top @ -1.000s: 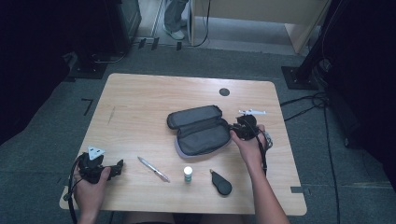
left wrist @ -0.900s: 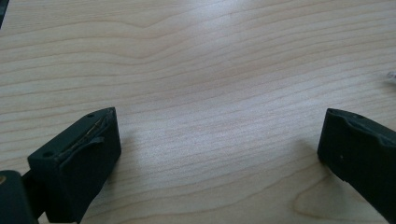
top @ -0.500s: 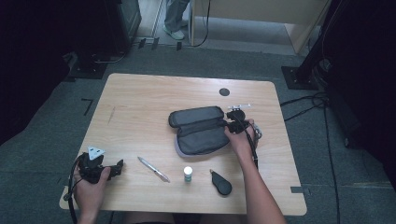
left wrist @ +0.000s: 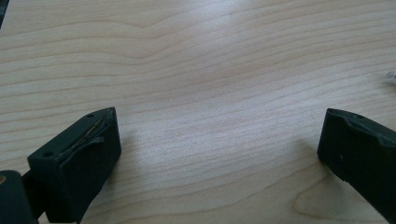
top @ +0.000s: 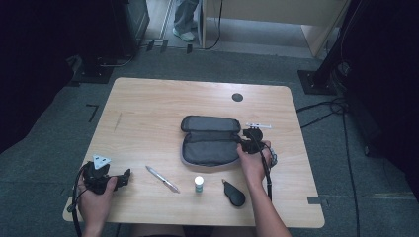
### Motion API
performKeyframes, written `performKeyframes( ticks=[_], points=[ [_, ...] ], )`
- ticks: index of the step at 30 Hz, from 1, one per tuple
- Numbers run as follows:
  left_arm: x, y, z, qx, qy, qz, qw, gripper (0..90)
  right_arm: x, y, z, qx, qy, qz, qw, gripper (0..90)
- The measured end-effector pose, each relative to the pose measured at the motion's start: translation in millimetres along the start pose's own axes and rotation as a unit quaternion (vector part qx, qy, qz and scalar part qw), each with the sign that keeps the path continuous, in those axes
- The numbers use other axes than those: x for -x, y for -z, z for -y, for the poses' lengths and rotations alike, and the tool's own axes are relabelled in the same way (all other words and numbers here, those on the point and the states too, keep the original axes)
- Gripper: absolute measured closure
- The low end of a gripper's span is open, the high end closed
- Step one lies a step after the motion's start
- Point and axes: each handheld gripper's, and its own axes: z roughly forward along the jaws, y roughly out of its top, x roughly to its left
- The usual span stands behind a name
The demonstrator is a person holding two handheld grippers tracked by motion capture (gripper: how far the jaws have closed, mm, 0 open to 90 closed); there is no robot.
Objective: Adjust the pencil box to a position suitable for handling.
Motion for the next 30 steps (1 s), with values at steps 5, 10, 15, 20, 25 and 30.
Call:
performKeyframes(
  ticks=[5,10,15,20,25,30],
  points=[
    [0.0,0.1,0.0,0.0,0.0,0.0,1.0,0.0,-5.2,2.3,6.1,0.008,-0.005,0.004,0.9999,88.5],
    [0.0,0.1,0.0,0.0,0.0,0.0,1.0,0.0,-9.3,5.3,14.9,0.015,-0.008,-0.002,0.9998,88.5],
    [0.0,0.1,0.0,0.0,0.0,0.0,1.0,0.0,-10.9,6.3,19.6,0.021,-0.006,-0.007,0.9997,88.5],
    [0.0,0.1,-0.1,0.0,0.0,0.0,1.0,0.0,-10.1,6.1,20.0,0.023,0.009,-0.003,0.9997,88.5],
    [0.0,0.1,0.0,0.0,0.0,0.0,1.0,0.0,-8.3,10.5,21.9,0.028,0.006,-0.035,0.999,72.5],
    [0.1,0.1,0.0,0.0,0.0,0.0,1.0,0.0,-4.0,23.6,25.8,0.038,0.042,-0.058,0.9967,46.9]
  ],
)
